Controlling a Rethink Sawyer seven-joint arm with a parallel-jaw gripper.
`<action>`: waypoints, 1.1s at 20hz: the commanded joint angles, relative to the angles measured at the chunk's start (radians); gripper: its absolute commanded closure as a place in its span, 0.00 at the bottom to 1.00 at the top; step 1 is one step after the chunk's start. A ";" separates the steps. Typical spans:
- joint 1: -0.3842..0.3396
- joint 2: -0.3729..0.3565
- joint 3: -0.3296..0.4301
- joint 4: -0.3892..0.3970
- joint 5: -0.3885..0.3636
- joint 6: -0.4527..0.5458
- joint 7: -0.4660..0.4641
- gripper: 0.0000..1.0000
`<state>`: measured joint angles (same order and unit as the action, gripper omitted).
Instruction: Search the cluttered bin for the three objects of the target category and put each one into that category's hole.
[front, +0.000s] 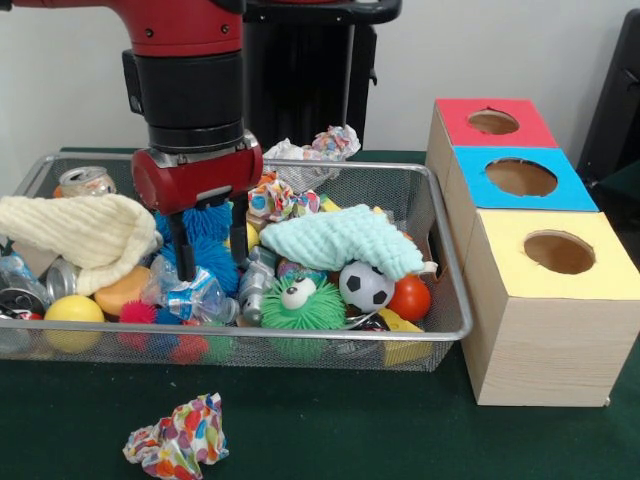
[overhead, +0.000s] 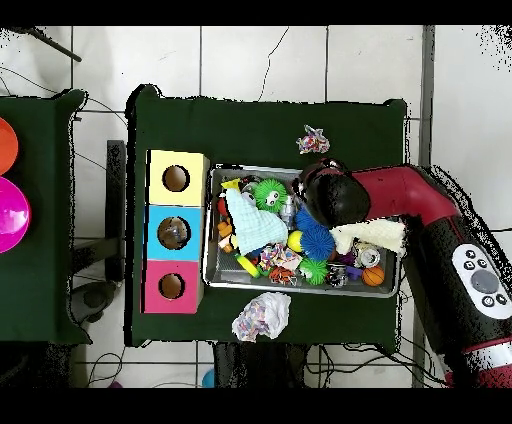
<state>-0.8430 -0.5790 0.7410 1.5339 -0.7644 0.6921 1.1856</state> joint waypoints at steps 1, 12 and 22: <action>0.007 0.020 0.051 0.030 -0.069 0.119 -0.406 0.00; -0.053 0.053 0.082 0.058 -0.047 0.093 -0.507 0.00; -0.124 0.085 0.115 0.080 -0.035 0.073 -0.537 0.00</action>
<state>-0.9421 -0.5412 0.8159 1.5385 -0.7818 0.6923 0.9710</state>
